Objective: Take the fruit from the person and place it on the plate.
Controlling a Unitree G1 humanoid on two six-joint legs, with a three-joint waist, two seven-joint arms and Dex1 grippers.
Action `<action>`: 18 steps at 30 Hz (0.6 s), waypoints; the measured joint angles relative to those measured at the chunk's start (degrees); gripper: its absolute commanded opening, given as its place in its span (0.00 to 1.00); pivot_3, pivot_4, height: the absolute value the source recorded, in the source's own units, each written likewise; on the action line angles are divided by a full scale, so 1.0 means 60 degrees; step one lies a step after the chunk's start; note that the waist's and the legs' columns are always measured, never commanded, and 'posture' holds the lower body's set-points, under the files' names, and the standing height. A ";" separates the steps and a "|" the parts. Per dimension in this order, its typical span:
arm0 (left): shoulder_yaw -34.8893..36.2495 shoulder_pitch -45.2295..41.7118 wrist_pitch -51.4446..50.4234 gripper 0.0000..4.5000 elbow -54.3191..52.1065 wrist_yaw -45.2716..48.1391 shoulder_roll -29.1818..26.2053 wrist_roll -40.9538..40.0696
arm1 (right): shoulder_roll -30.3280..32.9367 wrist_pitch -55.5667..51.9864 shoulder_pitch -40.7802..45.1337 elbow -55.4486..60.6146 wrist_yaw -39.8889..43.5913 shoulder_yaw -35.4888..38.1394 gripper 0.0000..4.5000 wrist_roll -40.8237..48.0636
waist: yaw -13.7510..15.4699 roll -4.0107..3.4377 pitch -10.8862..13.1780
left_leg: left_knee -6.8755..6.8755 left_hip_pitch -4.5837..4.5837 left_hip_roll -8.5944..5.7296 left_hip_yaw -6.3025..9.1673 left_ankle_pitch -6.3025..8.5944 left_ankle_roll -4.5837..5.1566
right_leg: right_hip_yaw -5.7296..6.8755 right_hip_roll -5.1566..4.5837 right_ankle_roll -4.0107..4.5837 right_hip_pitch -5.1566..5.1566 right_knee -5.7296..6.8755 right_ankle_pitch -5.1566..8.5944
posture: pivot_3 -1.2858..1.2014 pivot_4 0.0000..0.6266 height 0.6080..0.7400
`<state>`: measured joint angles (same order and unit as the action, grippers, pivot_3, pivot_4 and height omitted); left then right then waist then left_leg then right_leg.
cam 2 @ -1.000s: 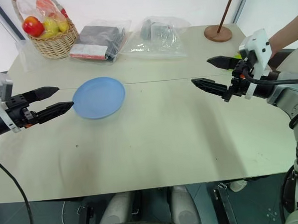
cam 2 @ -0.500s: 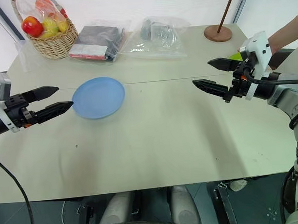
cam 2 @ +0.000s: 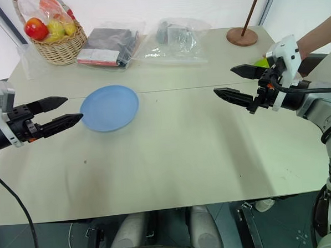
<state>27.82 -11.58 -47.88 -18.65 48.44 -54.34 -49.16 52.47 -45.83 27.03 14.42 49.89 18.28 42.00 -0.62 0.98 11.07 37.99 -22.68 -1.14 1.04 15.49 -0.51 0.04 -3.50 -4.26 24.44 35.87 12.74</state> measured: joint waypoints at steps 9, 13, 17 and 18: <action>0.0000 0.0008 0.0000 1.00 0.0000 0.0009 0.0000 -0.0001 | 0.0000 -0.0007 -0.0001 0.0000 0.0009 0.0000 0.99 0.0061 | 0.0000 0.0000 0.0000 | 0.0000 -0.0001 0.0000 0.0000 0.0000 0.0000 | 0.0000 0.0000 0.0000 0.0001 -0.0001 0.0000 | 0.52 0.24 1.00; 0.0000 0.0007 -0.0001 1.00 0.0010 0.0001 0.0000 -0.0007 | 0.0000 -0.0007 0.0001 0.0000 0.0008 -0.0006 0.99 0.0070 | 0.0000 0.0000 0.0000 | 0.0000 -0.0002 0.0000 0.0000 0.0000 0.0000 | 0.0000 0.0000 0.0000 0.0001 -0.0001 0.0000 | 0.52 0.24 1.00; 0.0001 0.0003 -0.0007 1.00 0.0024 -0.0013 0.0000 -0.0017 | -0.0008 -0.0010 0.0012 0.0000 -0.0005 -0.0007 0.99 0.0165 | -0.0001 0.0000 0.0000 | 0.0000 -0.0002 0.0000 0.0000 0.0000 0.0000 | 0.0000 0.0000 0.0000 0.0002 -0.0002 0.0000 | 0.52 0.24 1.00; 0.0000 0.0003 -0.0008 1.00 0.0025 -0.0014 0.0001 -0.0018 | -0.0011 -0.0010 0.0021 0.0000 -0.0009 -0.0007 0.99 0.0177 | -0.0001 0.0000 0.0000 | 0.0000 -0.0003 0.0000 0.0000 0.0000 0.0000 | 0.0000 -0.0001 0.0000 0.0002 -0.0002 0.0000 | 0.52 0.24 1.00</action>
<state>27.82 -11.56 -47.93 -18.50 48.35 -54.34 -49.27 52.40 -45.89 27.16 14.43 49.84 18.24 43.06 -0.63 0.98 11.07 37.99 -22.69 -1.14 1.04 15.49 -0.51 0.05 -3.50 -4.26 24.45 35.86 12.74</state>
